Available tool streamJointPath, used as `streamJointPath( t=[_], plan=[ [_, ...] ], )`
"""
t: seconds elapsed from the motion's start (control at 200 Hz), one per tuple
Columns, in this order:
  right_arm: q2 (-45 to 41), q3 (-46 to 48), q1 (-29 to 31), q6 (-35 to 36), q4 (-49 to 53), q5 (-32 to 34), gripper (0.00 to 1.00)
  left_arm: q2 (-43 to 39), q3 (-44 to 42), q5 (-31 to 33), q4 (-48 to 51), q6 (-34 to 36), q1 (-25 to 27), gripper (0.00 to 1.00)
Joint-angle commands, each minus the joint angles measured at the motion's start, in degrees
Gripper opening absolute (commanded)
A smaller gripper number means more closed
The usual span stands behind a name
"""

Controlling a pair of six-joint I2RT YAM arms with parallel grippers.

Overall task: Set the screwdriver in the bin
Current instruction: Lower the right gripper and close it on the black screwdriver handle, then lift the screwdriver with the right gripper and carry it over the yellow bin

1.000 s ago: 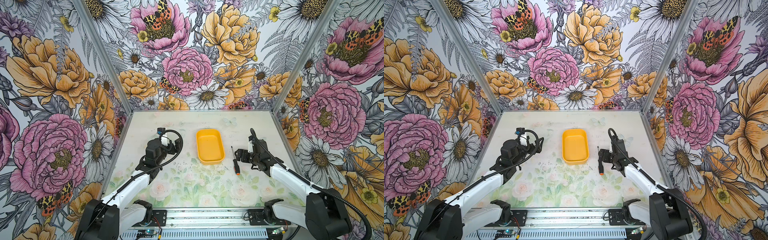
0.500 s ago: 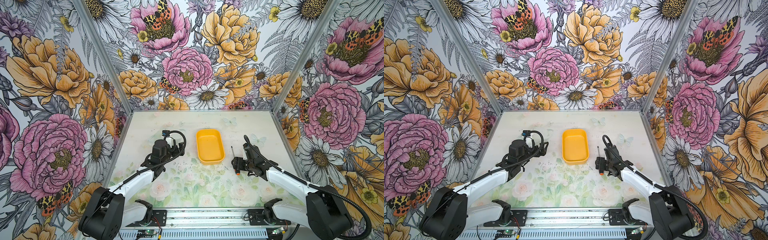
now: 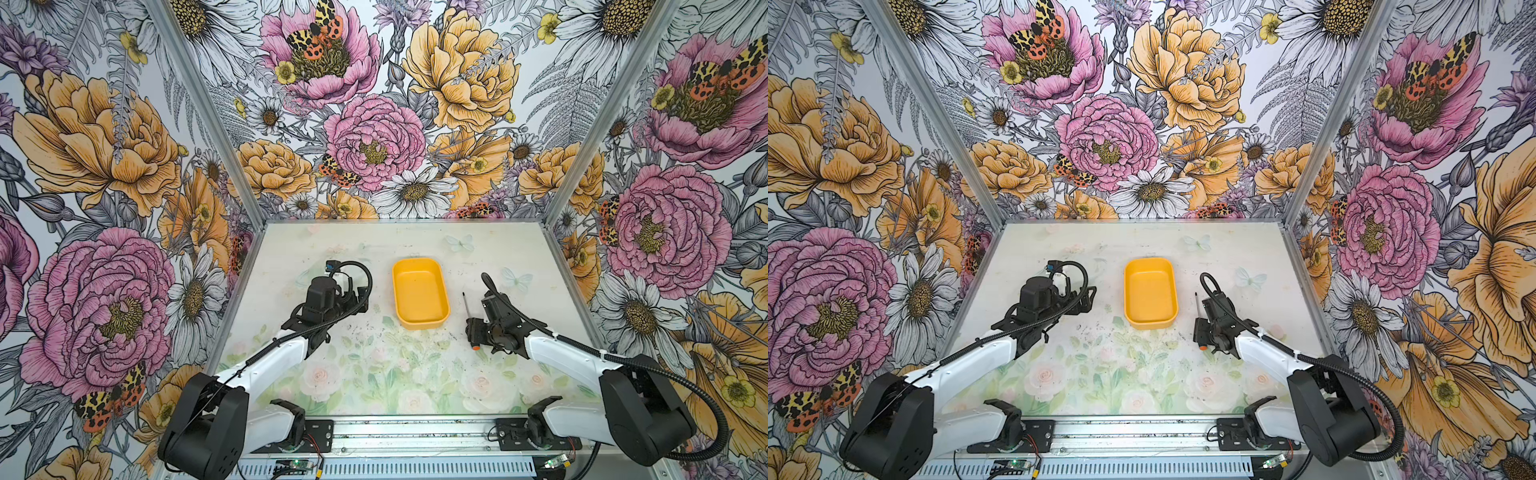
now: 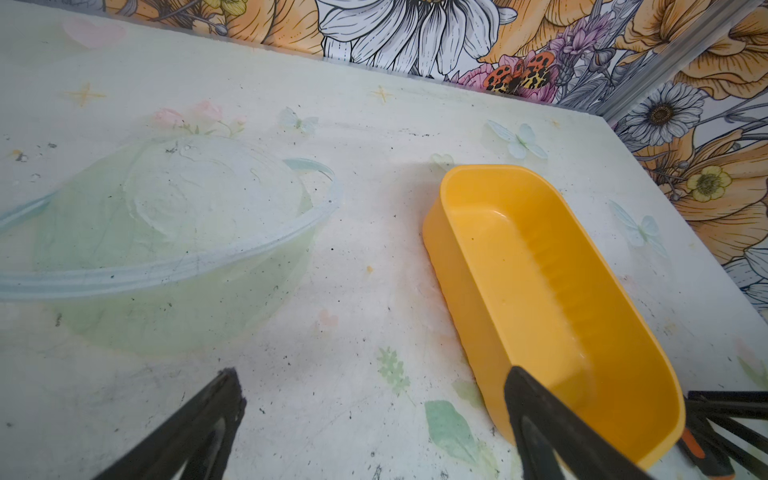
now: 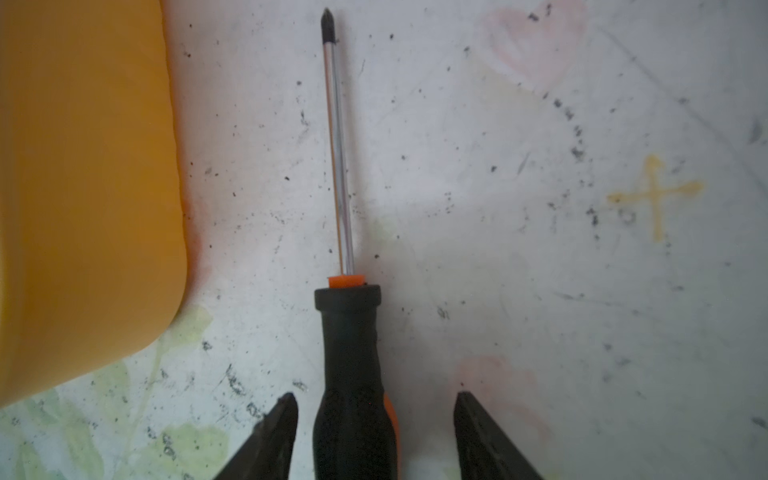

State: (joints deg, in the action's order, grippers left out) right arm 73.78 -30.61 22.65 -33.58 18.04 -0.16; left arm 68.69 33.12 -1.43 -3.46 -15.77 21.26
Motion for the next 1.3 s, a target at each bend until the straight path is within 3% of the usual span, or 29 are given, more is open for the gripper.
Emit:
streamJointPath(
  t=[0.0,0.255,0.495,0.571,0.711,0.921,1.296],
  plan=[
    [1.07,-2.16,1.06,-1.02,0.41,1.96,0.59,-1.87,1.04,1.34,2.79,1.88,-0.25,0.99],
    [3.98,-3.21,3.21,-1.26,0.33,3.91,0.49,-2.94,0.32,0.64,2.23,1.54,-0.82,0.99],
    [5.22,-3.35,3.8,-2.14,0.43,5.08,0.34,-3.01,0.01,-0.72,1.96,1.6,-1.37,0.99],
    [5.55,-3.45,3.86,-2.45,0.47,5.08,0.26,-3.17,-0.03,-0.74,1.96,1.66,-1.49,0.99],
    [5.95,-3.61,3.8,-2.88,0.46,4.67,0.0,-3.22,-0.17,-1.24,1.95,1.53,-1.89,0.99],
    [4.15,-4.72,3.29,-2.44,0.94,2.38,0.0,-3.96,-0.86,-2.2,1.84,1.19,-2.24,0.99],
    [-10.08,-11.85,0.12,-0.6,7.45,2.86,0.0,-5.75,-1.2,-4.67,1.82,0.06,-4.09,0.99]
  ],
)
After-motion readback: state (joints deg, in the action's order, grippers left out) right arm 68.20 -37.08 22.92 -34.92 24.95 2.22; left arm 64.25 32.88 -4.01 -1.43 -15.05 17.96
